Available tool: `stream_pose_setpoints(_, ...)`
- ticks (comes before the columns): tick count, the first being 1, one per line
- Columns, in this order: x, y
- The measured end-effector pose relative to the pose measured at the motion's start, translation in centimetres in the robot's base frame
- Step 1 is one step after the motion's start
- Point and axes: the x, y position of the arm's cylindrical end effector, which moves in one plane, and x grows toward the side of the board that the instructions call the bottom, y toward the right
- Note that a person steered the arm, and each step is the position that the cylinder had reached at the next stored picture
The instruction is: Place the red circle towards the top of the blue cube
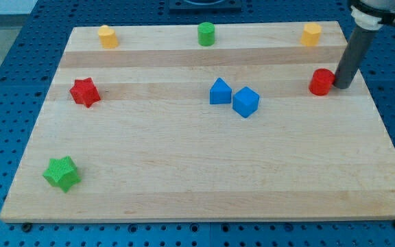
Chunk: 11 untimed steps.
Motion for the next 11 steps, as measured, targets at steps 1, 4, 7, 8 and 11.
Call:
stream_pose_setpoints(1, 0.0, -1.3)
stream_pose_setpoints(4, 0.0, -7.0)
stream_pose_setpoints(7, 0.0, -12.5)
stream_pose_setpoints(8, 0.0, -13.4)
stream_pose_setpoints(11, 0.0, -14.7)
